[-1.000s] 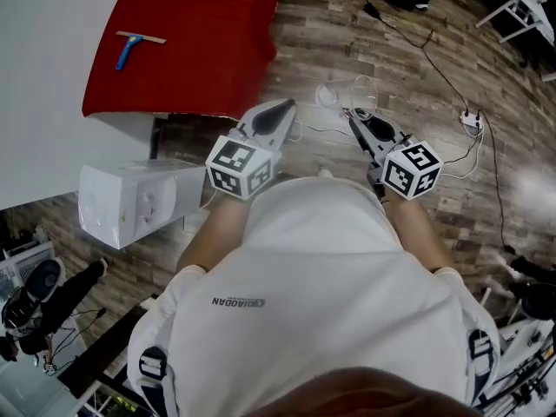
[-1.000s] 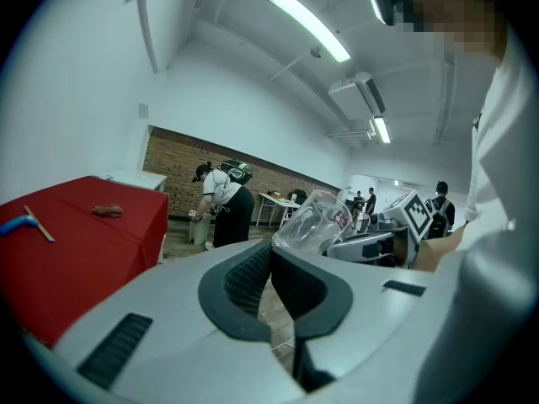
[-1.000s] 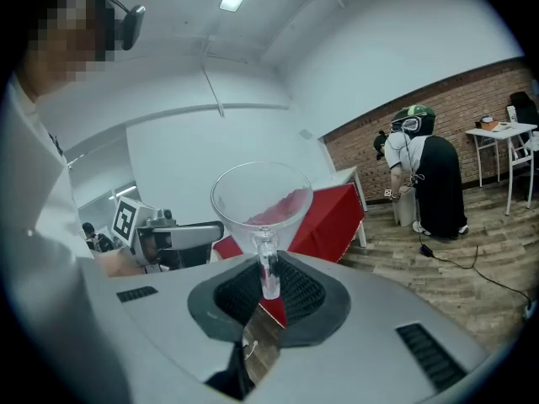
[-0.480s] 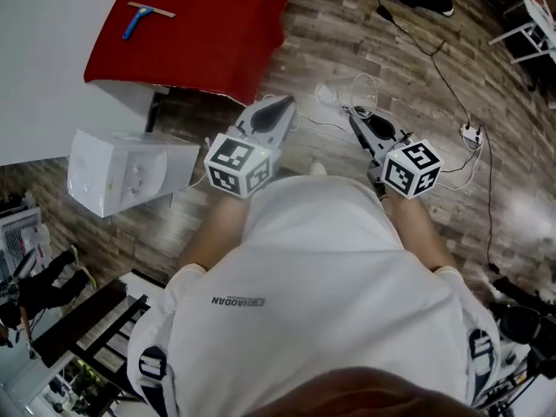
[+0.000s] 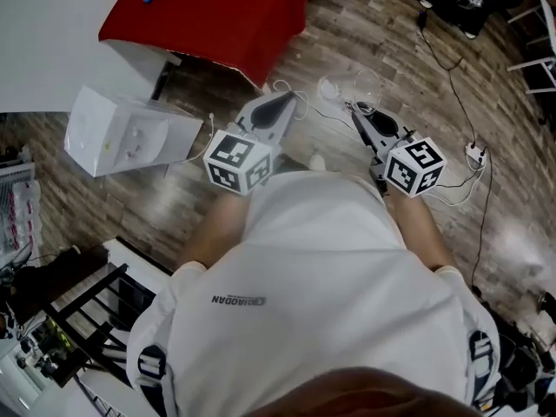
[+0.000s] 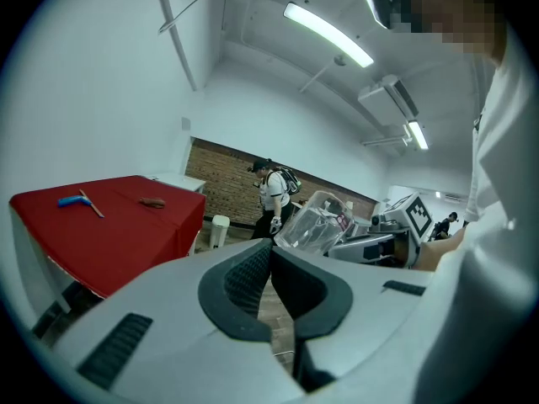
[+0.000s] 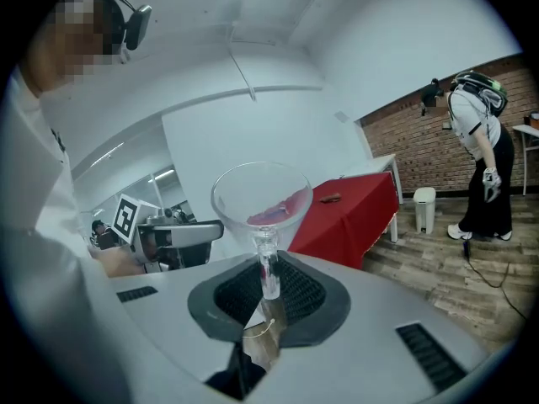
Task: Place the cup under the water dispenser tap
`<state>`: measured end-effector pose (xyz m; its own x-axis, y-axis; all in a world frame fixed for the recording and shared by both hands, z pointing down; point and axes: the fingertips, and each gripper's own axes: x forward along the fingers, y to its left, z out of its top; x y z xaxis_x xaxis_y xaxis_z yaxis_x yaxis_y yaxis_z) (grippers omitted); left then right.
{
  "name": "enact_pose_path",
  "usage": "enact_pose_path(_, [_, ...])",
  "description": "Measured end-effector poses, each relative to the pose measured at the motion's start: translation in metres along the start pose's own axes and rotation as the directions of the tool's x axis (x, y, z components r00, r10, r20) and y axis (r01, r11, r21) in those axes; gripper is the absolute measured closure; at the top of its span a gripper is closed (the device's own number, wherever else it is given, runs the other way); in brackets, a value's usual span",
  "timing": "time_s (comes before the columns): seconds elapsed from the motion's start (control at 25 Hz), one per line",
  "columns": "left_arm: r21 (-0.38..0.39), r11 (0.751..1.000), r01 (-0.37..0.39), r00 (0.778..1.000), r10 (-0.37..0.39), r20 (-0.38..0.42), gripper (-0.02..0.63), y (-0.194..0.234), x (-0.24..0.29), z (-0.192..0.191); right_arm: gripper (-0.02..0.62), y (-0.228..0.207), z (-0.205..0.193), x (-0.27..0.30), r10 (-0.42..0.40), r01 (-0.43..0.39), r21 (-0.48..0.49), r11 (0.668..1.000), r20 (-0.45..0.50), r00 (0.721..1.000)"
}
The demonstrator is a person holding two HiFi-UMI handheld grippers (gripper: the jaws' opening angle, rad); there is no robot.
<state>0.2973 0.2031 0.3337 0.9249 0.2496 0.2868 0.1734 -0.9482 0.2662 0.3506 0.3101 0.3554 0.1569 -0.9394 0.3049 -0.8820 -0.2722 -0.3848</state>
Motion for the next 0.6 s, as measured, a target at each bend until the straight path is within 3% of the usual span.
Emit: enact_pose_path(0.6, [-0.039, 0.990, -0.132, 0.991, 0.133, 0.033, 0.611, 0.012, -0.036, -0.010, 0.546, 0.024, -0.008, 0.021, 0.123, -0.126, -0.044, 0.991, -0.059, 0.991])
